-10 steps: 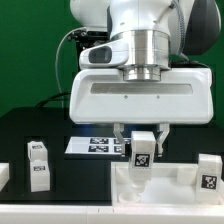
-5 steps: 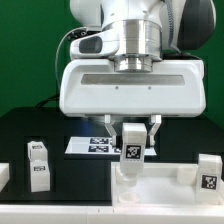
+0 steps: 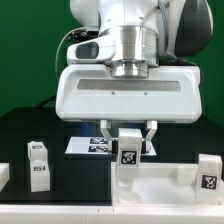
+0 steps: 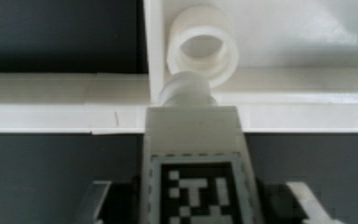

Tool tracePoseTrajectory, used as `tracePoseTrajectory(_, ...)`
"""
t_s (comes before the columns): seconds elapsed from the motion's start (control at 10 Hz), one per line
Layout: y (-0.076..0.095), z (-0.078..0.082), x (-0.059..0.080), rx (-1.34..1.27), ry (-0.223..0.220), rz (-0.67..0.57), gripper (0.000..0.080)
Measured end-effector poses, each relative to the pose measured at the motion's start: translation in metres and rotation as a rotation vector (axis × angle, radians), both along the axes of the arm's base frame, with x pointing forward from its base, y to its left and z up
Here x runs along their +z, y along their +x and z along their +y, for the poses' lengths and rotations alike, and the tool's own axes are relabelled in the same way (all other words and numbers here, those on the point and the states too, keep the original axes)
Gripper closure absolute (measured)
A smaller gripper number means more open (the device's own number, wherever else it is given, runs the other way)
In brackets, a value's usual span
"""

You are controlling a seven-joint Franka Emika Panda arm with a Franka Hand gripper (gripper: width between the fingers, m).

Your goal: Assemble square table

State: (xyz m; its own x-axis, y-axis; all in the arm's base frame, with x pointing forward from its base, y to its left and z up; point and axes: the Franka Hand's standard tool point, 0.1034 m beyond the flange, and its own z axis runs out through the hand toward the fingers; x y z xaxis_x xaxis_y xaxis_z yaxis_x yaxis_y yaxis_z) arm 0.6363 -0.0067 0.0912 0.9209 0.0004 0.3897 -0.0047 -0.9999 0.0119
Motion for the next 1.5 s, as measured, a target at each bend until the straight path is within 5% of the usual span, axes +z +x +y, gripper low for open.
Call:
tracePoseTrajectory(0.4,-0.006,0.006,-0.017,0.009,-0.004,0.023,0.0515)
tracePoseTrajectory(1.0,-0.007,0.007,-0.024,0.012,-0.014,0.006,0.0515)
tracePoseTrajectory(1.1,-0.008,0.007,-0.024,0.012,-0.014,0.007,0.0438)
tracePoseTrajectory(1.2,-0.008,0.007,-0.024,0.012,-0.014,0.007,0.0257)
tracePoseTrajectory(1.5,-0.011,0.005,-0.027,0.008,0.001,0.058,0.0156)
